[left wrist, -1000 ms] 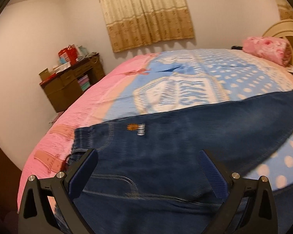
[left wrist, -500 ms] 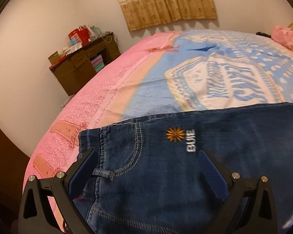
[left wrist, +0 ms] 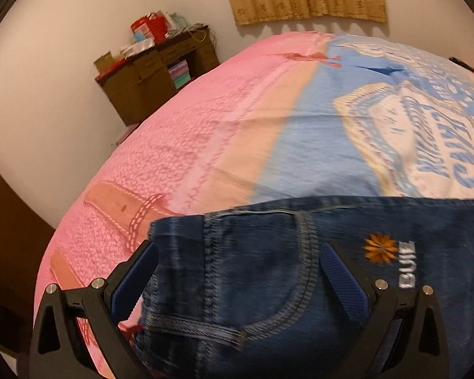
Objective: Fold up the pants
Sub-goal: 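Lower the left tool to the jeans waistband while the right tool lowers to the leg hem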
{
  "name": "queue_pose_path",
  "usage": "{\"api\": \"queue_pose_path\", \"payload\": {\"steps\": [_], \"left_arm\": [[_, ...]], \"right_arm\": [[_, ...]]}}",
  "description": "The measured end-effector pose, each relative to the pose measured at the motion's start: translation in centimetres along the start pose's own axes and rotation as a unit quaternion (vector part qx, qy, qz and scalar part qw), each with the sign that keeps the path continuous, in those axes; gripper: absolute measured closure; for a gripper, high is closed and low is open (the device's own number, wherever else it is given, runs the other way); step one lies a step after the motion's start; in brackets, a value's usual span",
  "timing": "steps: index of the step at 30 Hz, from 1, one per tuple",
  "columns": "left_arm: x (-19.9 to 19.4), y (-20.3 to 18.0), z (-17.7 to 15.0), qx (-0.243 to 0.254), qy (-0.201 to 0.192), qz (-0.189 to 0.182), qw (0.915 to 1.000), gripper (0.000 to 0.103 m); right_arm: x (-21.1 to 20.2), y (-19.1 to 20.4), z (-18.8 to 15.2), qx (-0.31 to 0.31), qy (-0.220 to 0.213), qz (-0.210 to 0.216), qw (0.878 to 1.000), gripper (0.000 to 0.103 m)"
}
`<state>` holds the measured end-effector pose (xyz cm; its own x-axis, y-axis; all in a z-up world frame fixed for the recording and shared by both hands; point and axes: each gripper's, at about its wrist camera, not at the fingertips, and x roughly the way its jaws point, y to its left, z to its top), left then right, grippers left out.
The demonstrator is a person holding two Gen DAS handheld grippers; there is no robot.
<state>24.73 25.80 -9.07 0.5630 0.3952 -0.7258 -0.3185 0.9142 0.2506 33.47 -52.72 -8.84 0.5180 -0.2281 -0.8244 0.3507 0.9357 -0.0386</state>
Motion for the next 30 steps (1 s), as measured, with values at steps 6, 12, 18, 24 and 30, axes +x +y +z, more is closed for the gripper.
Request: {"api": "queue_pose_path", "payload": {"steps": [6, 12, 18, 24, 30], "left_arm": [[2.3, 3.8, 0.2, -0.045, 0.026, -0.023, 0.9984, 0.001], [3.9, 4.6, 0.5, -0.061, 0.050, -0.065, 0.9947, 0.001], [5.2, 3.8, 1.6, -0.053, 0.066, -0.080, 0.9932, 0.001], [5.5, 3.2, 1.5, -0.029, 0.073, -0.072, 0.9943, 0.001], [6.0, 3.0, 1.9, -0.034, 0.075, -0.061, 0.9947, 0.001]], "right_arm": [[1.7, -0.9, -0.4, 0.028, 0.011, 0.024, 0.999, 0.026], [2.3, -1.7, -0.5, 0.037, 0.018, 0.030, 0.999, 0.010], [2.3, -1.7, -0.8, 0.027, 0.002, 0.035, 0.999, 0.011], [1.7, -1.7, -1.2, 0.001, -0.010, 0.059, 0.998, 0.031], [2.0, -2.3, -1.1, 0.012, -0.002, 0.082, 0.997, 0.032]]}}
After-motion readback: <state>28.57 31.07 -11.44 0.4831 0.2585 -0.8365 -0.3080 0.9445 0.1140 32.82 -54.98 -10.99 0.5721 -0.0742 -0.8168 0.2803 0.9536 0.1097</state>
